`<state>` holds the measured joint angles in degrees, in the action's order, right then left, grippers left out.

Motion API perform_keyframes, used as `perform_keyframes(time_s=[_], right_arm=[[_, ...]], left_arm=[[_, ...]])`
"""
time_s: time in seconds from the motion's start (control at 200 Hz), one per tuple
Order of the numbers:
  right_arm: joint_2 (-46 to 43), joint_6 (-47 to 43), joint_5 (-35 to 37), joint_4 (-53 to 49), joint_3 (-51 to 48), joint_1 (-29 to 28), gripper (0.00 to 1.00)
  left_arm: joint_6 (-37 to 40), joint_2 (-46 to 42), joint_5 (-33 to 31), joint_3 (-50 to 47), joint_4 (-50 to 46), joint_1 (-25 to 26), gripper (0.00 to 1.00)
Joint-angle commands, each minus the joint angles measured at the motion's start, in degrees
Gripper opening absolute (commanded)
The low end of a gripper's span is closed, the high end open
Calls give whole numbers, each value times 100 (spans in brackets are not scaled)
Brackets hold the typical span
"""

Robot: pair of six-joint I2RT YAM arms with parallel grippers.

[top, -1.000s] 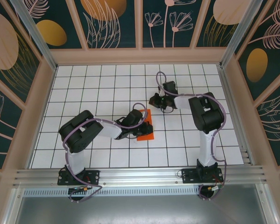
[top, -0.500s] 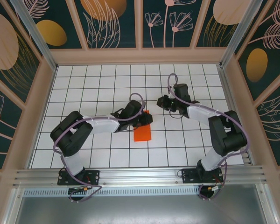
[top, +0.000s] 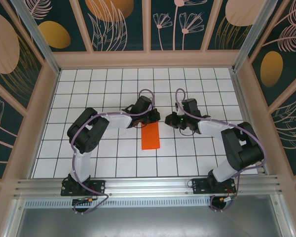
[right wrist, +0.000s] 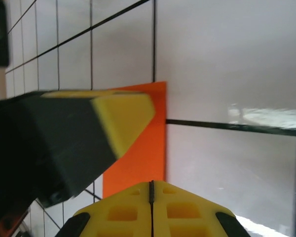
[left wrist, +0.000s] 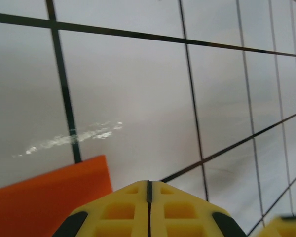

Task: Fold a paper plane with a square sheet of paper (pick it up from the middle)

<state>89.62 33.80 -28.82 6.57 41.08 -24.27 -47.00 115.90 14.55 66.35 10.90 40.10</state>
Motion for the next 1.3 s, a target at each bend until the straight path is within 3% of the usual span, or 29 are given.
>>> perform_keyframes(time_s=[0.0, 0.315, 0.575, 1.291], right_arm=[[254, 153, -191, 313, -5, -270, 8], [869, 434, -295, 703, 29, -675, 8], [1089, 269, -244, 288, -78, -822, 7], [485, 91, -246, -1050, -759, -1341, 8]], left_arm=[[161, 201, 135, 164, -151, -63, 6], [62, 478, 176, 105, -138, -81, 4], [-72, 432, 174, -268, 38, -86, 4], [-64, 394, -134, -403, -101, -81, 4]])
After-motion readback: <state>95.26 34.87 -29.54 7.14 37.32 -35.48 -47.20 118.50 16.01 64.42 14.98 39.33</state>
